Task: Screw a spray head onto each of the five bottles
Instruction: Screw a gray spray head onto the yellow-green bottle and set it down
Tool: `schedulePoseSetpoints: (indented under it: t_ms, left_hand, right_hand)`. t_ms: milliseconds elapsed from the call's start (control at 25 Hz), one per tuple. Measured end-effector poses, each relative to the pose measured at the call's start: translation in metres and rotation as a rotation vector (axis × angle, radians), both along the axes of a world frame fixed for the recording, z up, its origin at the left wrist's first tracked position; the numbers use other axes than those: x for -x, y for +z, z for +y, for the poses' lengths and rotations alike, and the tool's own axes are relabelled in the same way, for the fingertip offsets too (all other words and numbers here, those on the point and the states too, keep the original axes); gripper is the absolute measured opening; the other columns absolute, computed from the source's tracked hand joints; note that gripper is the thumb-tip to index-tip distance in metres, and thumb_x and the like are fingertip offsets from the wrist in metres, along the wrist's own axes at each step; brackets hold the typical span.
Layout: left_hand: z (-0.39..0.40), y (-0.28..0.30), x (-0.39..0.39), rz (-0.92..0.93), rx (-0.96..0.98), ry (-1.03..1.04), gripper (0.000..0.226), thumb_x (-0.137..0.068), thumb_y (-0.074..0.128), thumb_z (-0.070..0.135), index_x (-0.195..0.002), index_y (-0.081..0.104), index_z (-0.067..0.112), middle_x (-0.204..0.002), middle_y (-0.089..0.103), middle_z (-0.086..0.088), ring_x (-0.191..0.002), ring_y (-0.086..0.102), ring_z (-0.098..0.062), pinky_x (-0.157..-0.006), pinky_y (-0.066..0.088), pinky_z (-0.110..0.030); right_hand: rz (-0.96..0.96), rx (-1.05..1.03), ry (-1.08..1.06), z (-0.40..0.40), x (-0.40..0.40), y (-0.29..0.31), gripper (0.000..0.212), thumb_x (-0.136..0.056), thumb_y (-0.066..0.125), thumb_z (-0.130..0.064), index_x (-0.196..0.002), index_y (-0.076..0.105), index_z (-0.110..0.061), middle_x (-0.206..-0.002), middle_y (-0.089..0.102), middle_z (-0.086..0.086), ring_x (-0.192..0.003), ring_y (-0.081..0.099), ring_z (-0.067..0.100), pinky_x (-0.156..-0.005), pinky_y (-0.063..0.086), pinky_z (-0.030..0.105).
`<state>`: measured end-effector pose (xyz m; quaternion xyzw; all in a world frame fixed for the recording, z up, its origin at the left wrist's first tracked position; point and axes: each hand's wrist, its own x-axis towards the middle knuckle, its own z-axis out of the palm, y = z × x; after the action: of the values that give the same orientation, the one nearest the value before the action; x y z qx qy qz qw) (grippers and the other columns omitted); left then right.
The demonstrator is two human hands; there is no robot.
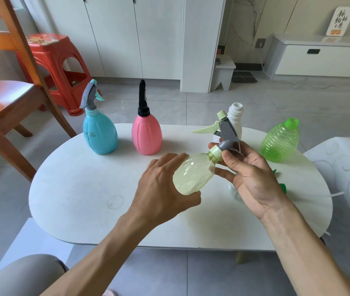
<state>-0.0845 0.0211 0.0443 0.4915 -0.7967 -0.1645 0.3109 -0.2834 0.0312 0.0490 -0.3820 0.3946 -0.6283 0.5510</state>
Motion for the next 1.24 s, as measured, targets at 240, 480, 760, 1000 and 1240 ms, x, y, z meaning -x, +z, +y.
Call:
schedulePoseSetpoints:
  t_ms: [240, 480, 760, 1000, 1240]
  left_hand:
    - [-0.003, -0.003, 0.003, 0.143, -0.149, -0.064, 0.084, -0.055, 0.077, 0.054, -0.133, 0.061, 0.029, -0.110, 0.060, 0.023, -0.100, 0.056, 0.002, -0.086, 0.050, -0.025]
    - [-0.005, -0.005, 0.005, 0.185, -0.176, -0.083, 0.090, -0.052, 0.074, 0.059, -0.135, 0.061, 0.025, -0.108, 0.060, 0.025, -0.101, 0.056, 0.005, -0.086, 0.051, -0.023]
    - [0.002, -0.006, 0.007, 0.160, -0.110, -0.057, 0.082, -0.055, 0.077, 0.052, -0.131, 0.063, 0.025, -0.108, 0.059, 0.023, -0.101, 0.059, -0.006, -0.084, 0.048, -0.023]
    - [0.003, -0.007, 0.014, 0.114, -0.038, -0.030, 0.077, -0.056, 0.078, 0.050, -0.128, 0.062, 0.029, -0.111, 0.064, 0.014, -0.099, 0.060, -0.017, -0.080, 0.047, -0.026]
    - [-0.002, -0.010, 0.017, 0.241, -0.130, -0.011, 0.074, -0.054, 0.075, 0.055, -0.124, 0.061, 0.035, -0.101, 0.059, 0.028, -0.097, 0.058, 0.000, -0.080, 0.039, -0.004]
  right_hand:
    - [-0.055, 0.074, 0.015, 0.000, 0.005, -0.001, 0.018, -0.086, 0.064, -0.012, -0.104, 0.067, -0.012, -0.113, 0.072, 0.006, -0.120, 0.065, 0.021, -0.078, 0.058, 0.038]
    - [-0.105, 0.073, 0.013, 0.001, 0.000, -0.004, 0.023, -0.081, 0.069, -0.017, -0.104, 0.069, -0.015, -0.111, 0.074, 0.004, -0.116, 0.067, 0.019, -0.081, 0.058, 0.038]
    - [-0.101, 0.029, -0.049, 0.001, -0.012, -0.004, 0.011, -0.075, 0.076, -0.019, -0.083, 0.069, -0.024, -0.085, 0.067, -0.009, -0.084, 0.064, 0.010, -0.079, 0.056, 0.035]
    - [-0.025, -0.081, -0.166, 0.002, -0.024, -0.001, 0.041, -0.069, 0.076, -0.039, -0.100, 0.068, -0.015, -0.085, 0.066, -0.008, -0.082, 0.063, 0.010, -0.074, 0.050, 0.029]
    - [-0.177, -0.105, -0.090, 0.003, -0.028, -0.001, 0.039, -0.094, 0.055, -0.036, -0.126, 0.063, -0.014, -0.128, 0.070, 0.006, -0.111, 0.065, 0.019, -0.095, 0.048, 0.037]
